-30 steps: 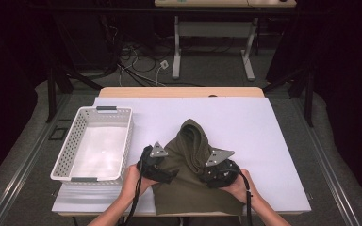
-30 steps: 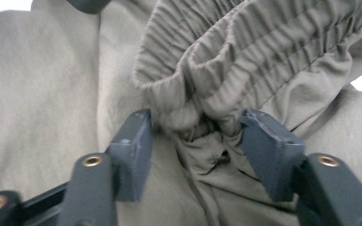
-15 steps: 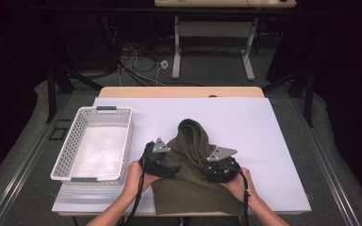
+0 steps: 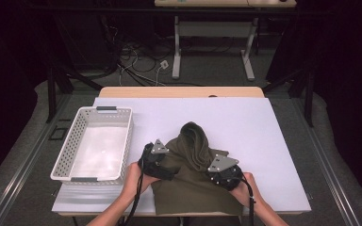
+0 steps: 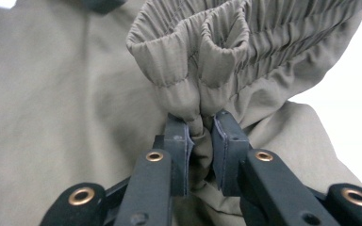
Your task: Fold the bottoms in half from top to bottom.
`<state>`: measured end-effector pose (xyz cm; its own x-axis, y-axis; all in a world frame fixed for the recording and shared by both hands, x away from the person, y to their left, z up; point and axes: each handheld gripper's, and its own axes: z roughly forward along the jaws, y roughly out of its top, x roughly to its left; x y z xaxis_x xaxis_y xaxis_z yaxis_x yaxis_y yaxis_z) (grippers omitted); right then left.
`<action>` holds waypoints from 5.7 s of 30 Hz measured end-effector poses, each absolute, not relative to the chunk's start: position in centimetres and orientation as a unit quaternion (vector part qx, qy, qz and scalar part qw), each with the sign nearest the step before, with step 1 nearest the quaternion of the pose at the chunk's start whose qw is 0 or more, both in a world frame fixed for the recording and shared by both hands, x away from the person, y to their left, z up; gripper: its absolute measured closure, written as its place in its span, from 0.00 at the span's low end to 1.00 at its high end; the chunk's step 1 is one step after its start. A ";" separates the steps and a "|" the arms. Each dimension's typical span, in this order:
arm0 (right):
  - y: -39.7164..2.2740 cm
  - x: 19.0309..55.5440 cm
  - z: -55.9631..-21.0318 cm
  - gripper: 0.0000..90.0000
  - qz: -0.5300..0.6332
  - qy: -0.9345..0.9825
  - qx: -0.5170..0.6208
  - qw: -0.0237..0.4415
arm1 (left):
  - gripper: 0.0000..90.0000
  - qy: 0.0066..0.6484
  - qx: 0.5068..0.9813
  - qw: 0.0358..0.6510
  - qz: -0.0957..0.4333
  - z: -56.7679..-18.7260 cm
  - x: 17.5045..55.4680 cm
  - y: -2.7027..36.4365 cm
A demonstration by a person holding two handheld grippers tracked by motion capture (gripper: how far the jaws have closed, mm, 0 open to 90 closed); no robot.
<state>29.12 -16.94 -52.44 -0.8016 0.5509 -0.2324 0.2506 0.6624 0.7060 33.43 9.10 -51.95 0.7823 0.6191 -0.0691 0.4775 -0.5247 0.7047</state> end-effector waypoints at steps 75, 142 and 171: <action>-20.2 30.1 -52.3 0.70 0.317 0.869 0.276 0.261 | 0.41 0.322 0.862 0.356 0.160 -52.4 30.0 9.9; -21.6 27.3 -52.7 0.22 0.322 0.846 0.421 0.068 | 0.41 0.338 0.877 0.330 0.086 -53.6 31.1 8.9; -22.4 27.7 -51.0 0.97 0.414 0.799 0.433 0.052 | 0.94 0.323 0.862 0.385 0.058 -51.6 28.7 9.9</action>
